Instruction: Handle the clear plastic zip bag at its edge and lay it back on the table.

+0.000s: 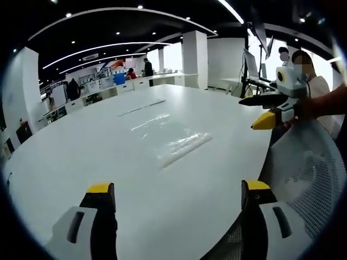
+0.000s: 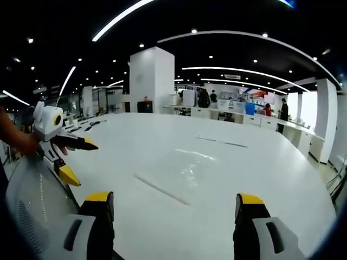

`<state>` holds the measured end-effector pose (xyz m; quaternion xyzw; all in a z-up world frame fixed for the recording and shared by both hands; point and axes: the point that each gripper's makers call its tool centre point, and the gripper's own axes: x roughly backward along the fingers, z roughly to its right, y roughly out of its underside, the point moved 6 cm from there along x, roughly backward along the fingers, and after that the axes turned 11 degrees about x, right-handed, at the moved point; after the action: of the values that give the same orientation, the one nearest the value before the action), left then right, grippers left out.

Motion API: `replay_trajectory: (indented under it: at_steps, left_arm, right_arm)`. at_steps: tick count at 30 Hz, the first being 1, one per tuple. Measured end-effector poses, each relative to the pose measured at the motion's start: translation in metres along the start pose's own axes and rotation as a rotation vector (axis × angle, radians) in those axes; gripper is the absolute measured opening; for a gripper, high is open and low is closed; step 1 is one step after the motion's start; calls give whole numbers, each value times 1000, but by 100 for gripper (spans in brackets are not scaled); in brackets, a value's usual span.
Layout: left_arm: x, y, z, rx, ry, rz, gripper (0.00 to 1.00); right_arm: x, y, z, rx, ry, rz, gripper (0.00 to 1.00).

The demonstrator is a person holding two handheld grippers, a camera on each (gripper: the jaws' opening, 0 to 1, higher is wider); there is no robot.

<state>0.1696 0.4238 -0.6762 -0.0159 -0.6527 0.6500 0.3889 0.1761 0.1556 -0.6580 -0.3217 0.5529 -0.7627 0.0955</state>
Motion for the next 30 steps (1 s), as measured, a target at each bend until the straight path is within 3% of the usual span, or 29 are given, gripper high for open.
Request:
replay_trajectory:
  at_steps: [17,26,30]
  left_arm:
    - [-1,3,-1,25,11,-25,93]
    - [-2,3,-7,11,-21,-33,91]
    - [-1,6,-1,9,-13,-37,91]
  right_arm:
    - [-1,1,-8,6,-49,-12,93]
    - [1,-1,-2,40,-19,11,91]
    - [1,4,-1,18,-17,-11,90]
